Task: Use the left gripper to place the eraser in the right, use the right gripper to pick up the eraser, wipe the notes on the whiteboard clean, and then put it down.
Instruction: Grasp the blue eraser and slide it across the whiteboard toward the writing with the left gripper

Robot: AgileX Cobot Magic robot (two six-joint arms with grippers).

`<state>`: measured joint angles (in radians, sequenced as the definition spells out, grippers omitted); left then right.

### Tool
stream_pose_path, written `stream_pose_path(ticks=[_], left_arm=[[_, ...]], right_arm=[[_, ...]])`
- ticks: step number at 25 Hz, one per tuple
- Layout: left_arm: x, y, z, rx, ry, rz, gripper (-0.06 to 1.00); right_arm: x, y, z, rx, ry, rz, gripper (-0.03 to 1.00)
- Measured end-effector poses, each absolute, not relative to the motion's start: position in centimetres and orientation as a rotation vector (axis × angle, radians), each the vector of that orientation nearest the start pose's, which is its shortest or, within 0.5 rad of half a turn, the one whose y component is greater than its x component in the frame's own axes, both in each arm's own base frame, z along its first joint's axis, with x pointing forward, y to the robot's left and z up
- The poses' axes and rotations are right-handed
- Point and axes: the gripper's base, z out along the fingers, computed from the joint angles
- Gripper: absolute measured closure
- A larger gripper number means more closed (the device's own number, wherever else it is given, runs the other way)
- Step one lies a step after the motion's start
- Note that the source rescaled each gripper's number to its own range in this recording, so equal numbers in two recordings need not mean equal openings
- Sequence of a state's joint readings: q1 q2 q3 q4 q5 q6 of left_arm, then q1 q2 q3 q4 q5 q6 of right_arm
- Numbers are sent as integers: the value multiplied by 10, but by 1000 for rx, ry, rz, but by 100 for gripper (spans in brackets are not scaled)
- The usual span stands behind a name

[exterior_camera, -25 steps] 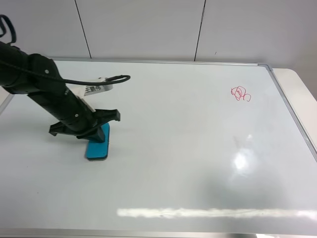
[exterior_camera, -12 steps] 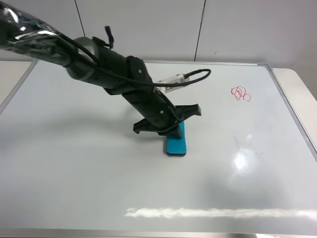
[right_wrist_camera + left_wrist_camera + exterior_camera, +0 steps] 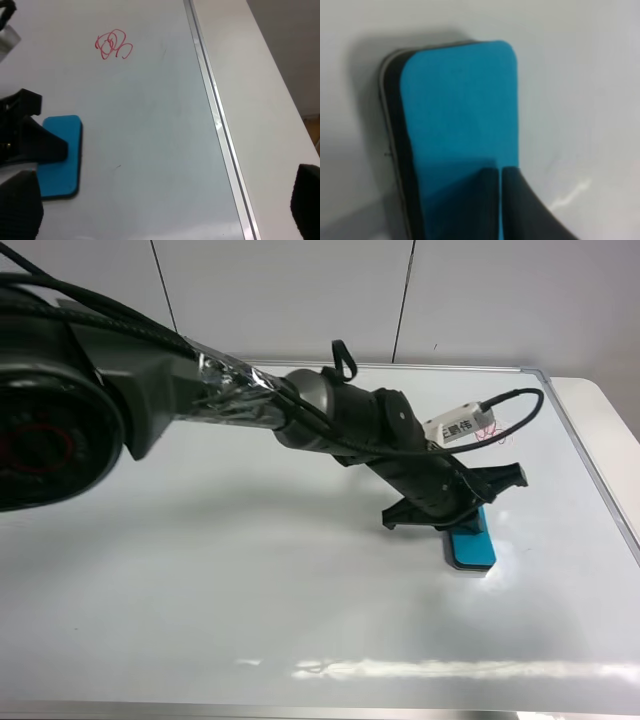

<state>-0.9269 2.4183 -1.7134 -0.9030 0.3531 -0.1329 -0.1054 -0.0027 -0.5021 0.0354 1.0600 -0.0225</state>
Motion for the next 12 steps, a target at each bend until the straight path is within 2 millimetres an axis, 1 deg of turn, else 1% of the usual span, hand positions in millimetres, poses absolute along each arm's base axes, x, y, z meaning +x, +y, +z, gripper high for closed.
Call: stream_pose_path(ticks=[4, 8, 10, 12], left_arm=[[288, -443, 88, 124, 2708, -1114, 94], [291, -446, 90, 177, 2688, -1108, 94], [293, -445, 96, 227, 2666, -1083, 94], [297, -440, 112, 279, 2631, -1069, 94]], right_arm=[[-5, 3, 278, 83, 2037, -38, -3], [-5, 3, 278, 83, 2037, -38, -3], [-5, 3, 278, 83, 2037, -38, -3], [-5, 3, 278, 83, 2037, -38, -3]])
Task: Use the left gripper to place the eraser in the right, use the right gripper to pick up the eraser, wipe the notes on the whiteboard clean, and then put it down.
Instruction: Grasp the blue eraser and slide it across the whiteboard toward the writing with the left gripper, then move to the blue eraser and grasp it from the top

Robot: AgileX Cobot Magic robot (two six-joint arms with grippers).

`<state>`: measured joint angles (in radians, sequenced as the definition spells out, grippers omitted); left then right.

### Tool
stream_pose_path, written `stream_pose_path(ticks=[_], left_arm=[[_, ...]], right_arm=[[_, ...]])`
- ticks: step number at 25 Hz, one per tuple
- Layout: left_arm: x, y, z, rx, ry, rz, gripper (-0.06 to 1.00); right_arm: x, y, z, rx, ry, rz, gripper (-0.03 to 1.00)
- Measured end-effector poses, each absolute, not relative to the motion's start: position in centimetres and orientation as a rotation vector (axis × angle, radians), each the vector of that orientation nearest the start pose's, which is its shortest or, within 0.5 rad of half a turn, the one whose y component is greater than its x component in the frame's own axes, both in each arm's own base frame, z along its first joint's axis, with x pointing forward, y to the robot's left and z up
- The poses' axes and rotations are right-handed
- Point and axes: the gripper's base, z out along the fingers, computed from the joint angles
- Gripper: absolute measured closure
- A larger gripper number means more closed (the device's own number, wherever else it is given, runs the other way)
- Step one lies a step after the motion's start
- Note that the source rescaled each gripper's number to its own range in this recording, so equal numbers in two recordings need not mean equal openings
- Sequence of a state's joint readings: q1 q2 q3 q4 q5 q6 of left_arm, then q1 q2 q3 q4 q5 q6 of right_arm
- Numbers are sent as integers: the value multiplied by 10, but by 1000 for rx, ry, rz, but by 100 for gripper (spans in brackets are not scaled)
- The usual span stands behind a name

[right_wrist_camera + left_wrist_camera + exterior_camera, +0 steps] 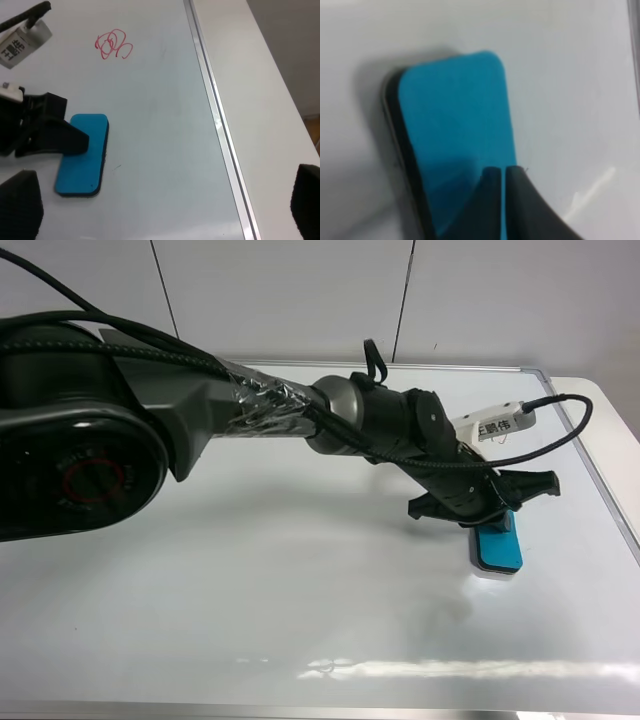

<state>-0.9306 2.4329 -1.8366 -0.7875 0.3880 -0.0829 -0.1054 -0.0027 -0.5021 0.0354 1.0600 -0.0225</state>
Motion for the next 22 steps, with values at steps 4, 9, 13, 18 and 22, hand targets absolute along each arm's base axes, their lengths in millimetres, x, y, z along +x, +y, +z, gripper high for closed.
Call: stream_pose_path(ticks=[4, 9, 13, 18, 22], left_arm=[[305, -423, 176, 353, 2494, -1060, 94], [306, -372, 246, 456, 2299, -913, 94], [313, -296, 257, 487, 2290, -680, 94], [297, -198, 264, 462, 2292, -441, 94], [263, -129, 293, 406, 2185, -306, 94]], right_arm=[[-5, 3, 278, 83, 2037, -38, -3], [-5, 3, 278, 83, 2037, -38, -3], [-5, 3, 278, 83, 2037, -38, -3], [-5, 3, 278, 83, 2037, -38, -3], [-5, 3, 278, 83, 2037, -38, -3]])
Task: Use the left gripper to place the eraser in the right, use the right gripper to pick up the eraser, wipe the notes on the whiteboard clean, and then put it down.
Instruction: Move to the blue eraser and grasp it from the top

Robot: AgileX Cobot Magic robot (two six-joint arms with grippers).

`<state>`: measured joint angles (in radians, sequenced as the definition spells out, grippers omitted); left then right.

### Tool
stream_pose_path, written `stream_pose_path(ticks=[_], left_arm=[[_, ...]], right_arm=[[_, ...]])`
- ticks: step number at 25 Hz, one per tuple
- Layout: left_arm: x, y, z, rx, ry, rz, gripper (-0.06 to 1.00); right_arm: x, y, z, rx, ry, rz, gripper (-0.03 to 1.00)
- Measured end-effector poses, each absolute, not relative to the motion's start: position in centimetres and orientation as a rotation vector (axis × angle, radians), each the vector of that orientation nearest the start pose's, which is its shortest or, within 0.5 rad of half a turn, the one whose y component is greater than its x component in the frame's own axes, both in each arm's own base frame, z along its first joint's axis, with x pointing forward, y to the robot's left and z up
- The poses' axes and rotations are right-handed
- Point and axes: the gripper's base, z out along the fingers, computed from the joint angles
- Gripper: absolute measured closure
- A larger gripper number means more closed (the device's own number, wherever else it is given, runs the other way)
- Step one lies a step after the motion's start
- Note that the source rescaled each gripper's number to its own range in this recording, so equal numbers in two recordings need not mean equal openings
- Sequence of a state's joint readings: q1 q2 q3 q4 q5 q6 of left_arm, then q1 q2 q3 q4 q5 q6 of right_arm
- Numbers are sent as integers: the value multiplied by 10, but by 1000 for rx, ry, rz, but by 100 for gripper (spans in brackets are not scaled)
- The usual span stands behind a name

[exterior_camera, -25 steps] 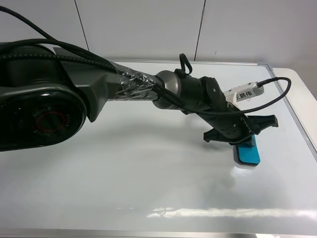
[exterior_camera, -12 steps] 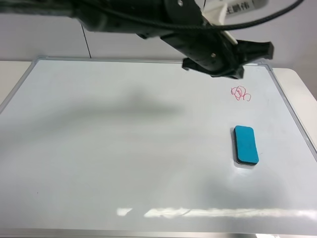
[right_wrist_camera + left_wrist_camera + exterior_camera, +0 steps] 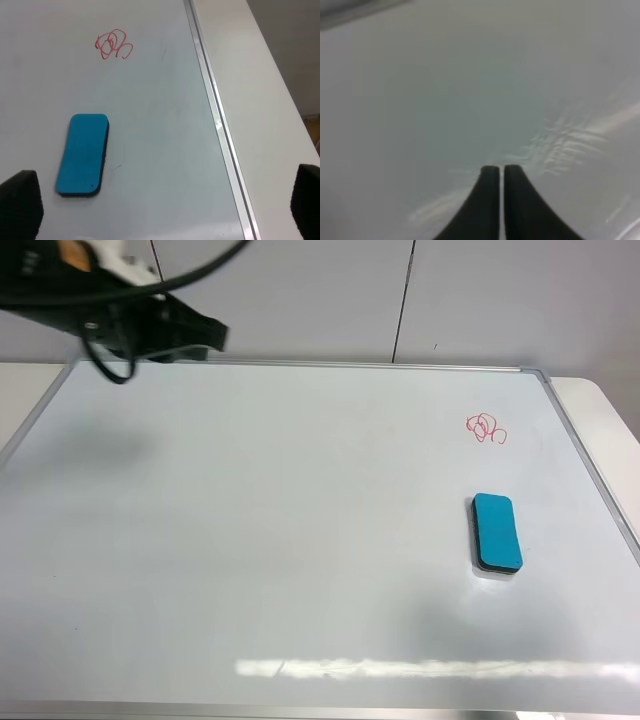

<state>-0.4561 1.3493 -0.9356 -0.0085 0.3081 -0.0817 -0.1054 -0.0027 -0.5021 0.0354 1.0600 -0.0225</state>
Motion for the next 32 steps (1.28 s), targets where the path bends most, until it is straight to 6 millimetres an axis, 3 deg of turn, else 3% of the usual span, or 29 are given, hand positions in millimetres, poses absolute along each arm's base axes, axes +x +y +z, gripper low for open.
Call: stream_pose_path(ticks=[2, 4, 8, 10, 17, 18, 25, 32], left_arm=[[243, -100, 306, 340, 2137, -266, 90], [219, -76, 318, 280, 2085, -240, 76], [168, -42, 336, 172, 1965, -202, 14], [144, -32, 340, 138, 1917, -190, 0], [69, -14, 338, 121, 1895, -183, -5], [69, -14, 338, 121, 1895, -183, -5], [14, 1, 328, 95, 1895, -157, -5], [2, 6, 300, -8, 1963, -151, -5]], right_arm=[[-5, 3, 278, 83, 2037, -38, -3], [-5, 3, 278, 83, 2037, -38, -3], [-5, 3, 278, 83, 2037, -38, -3], [-5, 3, 278, 83, 2037, -38, -3], [-5, 3, 278, 83, 2037, -38, -3], [-5, 3, 278, 83, 2037, -38, -3], [-5, 3, 278, 83, 2037, -38, -3], [-5, 3, 278, 83, 2037, -38, -3]])
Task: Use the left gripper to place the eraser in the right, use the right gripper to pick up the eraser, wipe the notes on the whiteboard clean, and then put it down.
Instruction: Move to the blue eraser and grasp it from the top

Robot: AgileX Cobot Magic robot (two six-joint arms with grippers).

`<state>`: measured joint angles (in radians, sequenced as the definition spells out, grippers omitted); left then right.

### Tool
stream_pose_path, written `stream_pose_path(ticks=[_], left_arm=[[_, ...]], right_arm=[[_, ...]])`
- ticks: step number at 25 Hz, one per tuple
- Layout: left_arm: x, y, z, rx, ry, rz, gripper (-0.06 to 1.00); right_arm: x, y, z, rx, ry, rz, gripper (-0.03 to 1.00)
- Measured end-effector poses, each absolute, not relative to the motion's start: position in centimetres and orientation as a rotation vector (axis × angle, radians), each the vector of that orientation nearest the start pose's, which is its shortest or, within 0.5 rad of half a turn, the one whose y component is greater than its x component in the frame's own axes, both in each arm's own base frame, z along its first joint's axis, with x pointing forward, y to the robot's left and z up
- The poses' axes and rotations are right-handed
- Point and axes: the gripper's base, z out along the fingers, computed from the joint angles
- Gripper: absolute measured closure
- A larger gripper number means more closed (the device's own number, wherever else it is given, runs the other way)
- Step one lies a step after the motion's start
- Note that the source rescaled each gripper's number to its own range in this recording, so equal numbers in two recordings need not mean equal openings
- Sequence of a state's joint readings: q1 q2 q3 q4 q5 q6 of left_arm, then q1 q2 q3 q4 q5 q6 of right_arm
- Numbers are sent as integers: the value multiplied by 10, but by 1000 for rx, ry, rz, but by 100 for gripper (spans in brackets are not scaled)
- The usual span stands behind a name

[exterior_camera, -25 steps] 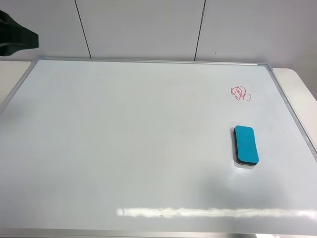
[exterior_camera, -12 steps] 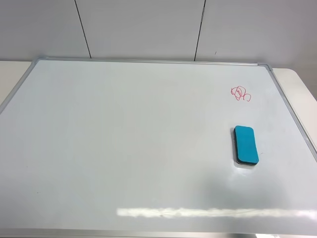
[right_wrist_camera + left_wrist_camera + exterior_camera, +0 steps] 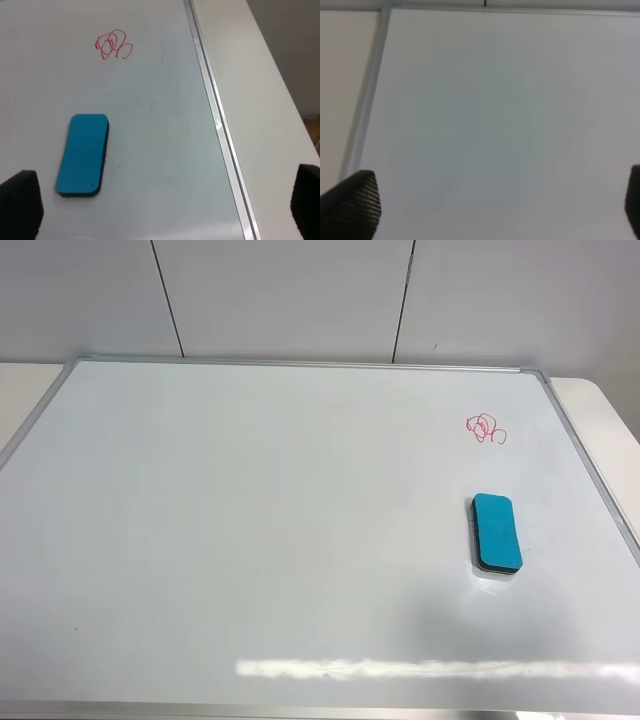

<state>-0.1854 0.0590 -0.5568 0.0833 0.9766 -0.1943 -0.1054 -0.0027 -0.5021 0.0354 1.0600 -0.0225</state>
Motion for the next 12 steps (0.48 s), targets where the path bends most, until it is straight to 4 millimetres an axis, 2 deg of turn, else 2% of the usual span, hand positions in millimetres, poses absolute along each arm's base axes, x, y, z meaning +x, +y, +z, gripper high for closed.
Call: stream_pose_path(ticks=[2, 7, 12], left_arm=[[-2, 7, 294, -37, 1942, -128, -5], [-7, 5, 294, -134, 1916, -69, -5], [-6, 0, 280, -110, 2014, -32, -5]], right_arm=[[-5, 3, 278, 83, 2037, -38, -3], [-5, 3, 278, 83, 2037, -38, -3], [-5, 3, 278, 83, 2037, -38, -3]])
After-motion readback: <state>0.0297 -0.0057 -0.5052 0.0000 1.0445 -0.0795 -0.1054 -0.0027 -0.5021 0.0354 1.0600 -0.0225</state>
